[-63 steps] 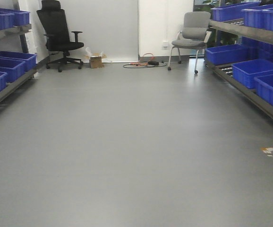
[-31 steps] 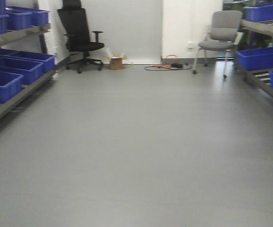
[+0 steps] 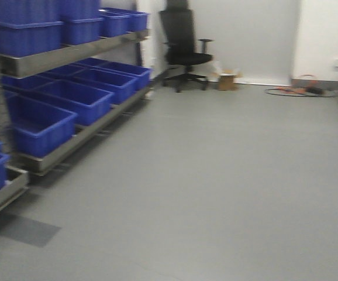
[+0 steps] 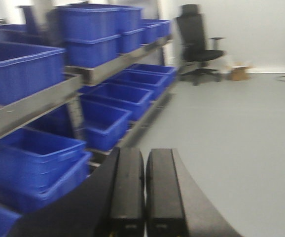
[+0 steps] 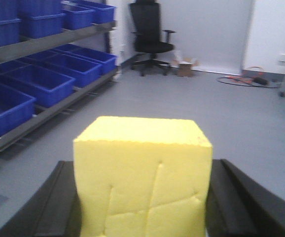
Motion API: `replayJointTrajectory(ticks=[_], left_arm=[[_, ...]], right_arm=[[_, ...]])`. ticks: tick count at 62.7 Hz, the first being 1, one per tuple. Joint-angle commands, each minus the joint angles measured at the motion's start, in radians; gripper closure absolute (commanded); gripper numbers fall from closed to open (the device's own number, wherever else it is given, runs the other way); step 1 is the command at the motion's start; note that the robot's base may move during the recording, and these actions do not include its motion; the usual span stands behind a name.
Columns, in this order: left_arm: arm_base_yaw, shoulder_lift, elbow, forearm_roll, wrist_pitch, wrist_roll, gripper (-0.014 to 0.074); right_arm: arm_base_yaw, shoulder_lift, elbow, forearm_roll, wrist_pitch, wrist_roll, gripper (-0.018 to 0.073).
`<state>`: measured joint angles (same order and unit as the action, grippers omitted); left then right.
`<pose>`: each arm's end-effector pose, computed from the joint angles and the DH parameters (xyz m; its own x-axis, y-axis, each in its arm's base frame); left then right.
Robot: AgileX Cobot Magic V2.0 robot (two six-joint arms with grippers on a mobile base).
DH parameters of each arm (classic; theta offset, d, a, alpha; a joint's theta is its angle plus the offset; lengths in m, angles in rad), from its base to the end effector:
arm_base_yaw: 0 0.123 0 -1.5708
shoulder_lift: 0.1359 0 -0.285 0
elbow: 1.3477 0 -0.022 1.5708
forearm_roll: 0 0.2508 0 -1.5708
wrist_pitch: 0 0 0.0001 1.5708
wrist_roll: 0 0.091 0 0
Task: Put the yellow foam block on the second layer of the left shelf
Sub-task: 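Drive along the aisle toward the shelf rack of blue bins, then turn the base to face the shelf rack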
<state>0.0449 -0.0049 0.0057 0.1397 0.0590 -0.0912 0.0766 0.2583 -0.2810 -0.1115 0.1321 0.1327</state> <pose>0.0563 0.0033 0.2062 0.0253 0.0494 -0.9985 -0.0544 0.9974 0.0480 0.0746 0.0044 0.2798 -0.0227 0.0205 -0.9995 -0.0614 0.9979 0.0218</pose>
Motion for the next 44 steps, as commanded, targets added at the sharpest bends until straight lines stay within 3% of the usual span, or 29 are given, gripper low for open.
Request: replayJointTrajectory(ticks=[1, 44], left_arm=[[0.001, -0.019, 0.023, -0.006, -0.082, -0.005, 0.0460], [0.001, -0.019, 0.023, -0.006, -0.082, -0.005, 0.0460]], right_arm=[[-0.006, 0.010, -0.030, -0.015, -0.098, -0.007, 0.0103], [-0.006, 0.010, -0.030, -0.015, -0.098, -0.007, 0.0103]])
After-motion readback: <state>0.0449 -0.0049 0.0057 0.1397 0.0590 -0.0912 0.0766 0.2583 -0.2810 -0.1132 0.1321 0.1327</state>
